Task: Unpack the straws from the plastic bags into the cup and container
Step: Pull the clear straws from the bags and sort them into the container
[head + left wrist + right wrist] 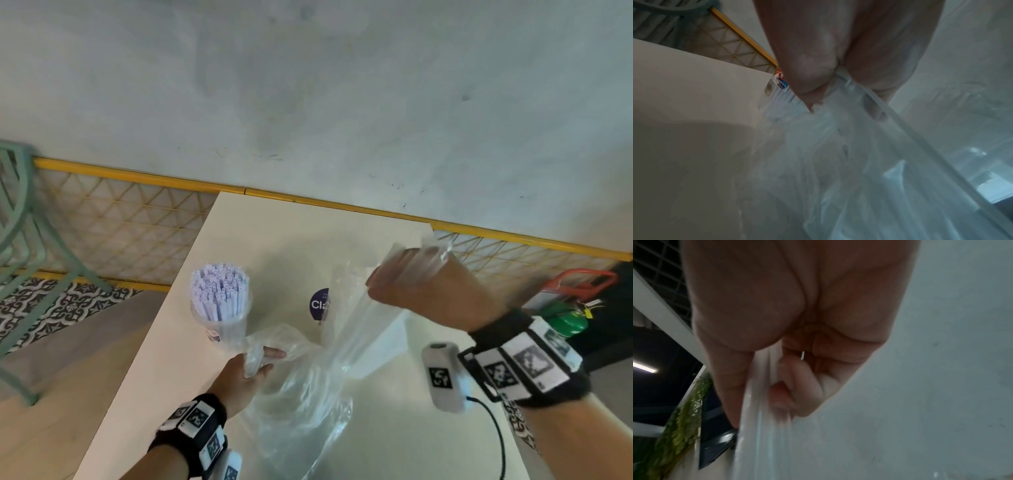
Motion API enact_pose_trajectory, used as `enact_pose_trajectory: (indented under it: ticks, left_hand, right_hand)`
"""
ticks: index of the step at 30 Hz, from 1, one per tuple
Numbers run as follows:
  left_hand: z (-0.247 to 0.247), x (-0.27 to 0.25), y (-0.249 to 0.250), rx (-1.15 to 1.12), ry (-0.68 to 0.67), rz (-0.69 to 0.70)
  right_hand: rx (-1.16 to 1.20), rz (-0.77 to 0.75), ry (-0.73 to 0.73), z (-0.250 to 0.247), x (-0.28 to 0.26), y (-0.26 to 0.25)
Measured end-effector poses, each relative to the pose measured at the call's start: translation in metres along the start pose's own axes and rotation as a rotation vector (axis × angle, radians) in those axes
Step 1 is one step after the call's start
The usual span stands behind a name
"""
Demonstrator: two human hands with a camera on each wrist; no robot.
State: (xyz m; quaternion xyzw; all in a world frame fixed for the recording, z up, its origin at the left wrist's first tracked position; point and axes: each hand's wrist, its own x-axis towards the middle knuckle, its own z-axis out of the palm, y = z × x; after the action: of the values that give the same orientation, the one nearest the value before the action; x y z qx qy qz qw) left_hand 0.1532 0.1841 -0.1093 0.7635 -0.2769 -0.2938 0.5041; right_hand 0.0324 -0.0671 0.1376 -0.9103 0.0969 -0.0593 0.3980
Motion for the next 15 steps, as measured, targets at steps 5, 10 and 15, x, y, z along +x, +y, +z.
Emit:
enact_pose_trajectory:
  ticks: [5,10,15]
  left_hand:
    - [0.004,0.004,-0.002,-0.05,-0.001,0.0]
    - [0.005,0.004,-0.004,-0.064,-0.013,-0.007]
    - [0.006,0.003,-0.002,-0.066,0.005,-0.008]
  right_hand:
    - [0.065,-0.012,0.117,-0.032,0.007,0.012]
    - [-0.012,0.012,0.005,-0.013,0.017,0.025]
    - [-0.142,0.119,-0.102,0.04,0.009,0.054]
